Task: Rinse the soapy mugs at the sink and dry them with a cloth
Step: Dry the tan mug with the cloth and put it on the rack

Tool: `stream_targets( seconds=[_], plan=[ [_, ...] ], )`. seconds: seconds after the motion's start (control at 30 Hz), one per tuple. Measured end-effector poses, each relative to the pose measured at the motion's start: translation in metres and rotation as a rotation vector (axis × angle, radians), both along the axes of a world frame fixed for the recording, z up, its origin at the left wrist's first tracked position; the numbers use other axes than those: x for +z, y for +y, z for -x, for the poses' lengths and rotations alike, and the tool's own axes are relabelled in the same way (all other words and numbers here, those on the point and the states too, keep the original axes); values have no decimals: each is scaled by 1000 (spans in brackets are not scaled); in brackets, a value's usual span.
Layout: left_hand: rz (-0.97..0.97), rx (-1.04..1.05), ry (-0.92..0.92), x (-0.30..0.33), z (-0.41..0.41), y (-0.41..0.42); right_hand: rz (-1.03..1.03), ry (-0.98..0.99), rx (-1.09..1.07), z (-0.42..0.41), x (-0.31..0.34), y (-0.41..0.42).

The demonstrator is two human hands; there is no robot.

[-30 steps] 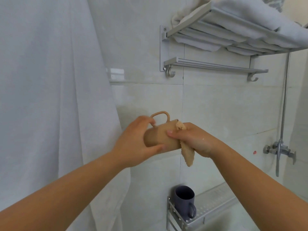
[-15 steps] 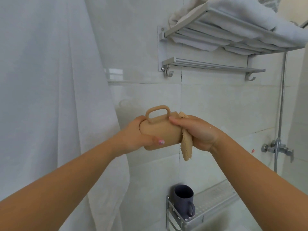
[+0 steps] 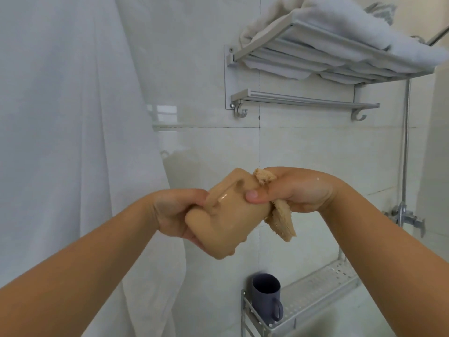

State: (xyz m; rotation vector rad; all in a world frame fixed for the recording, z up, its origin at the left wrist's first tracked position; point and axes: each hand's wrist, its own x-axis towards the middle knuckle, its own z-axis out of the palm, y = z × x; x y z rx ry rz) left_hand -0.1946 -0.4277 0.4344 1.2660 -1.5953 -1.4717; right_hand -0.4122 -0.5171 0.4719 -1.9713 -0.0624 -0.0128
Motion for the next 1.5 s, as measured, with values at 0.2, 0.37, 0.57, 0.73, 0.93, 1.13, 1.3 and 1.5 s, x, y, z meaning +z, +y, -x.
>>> stream_targets(
  seconds=[0.2,0.37,0.57,0.73,0.93,1.13,1.3,1.5],
  plan=[
    [221,95,-234,2,16,-3,95,7,-81,0,-8,-2],
    [420,252,-557,1,22,-4,25,36,-233,-4,-19,0],
    [561,323,-574,-1,13,4,518,-172,-625,-8,-40,7],
    [711,374,-684,-1,12,14,584,-107,-536,-4,-43,20],
    [1012,413,-1018,-14,10,8,664,71,-569,-19,-45,26],
    [1134,396,-1130,-33,1,3,647,60,-626,-36,-63,30],
    [1256,340,-1280,-50,-10,-4,151,32,-579,-46,-73,33],
    [1510,426,-1354,-64,-10,-10,-321,-20,-563,-48,-78,20]
  ],
)
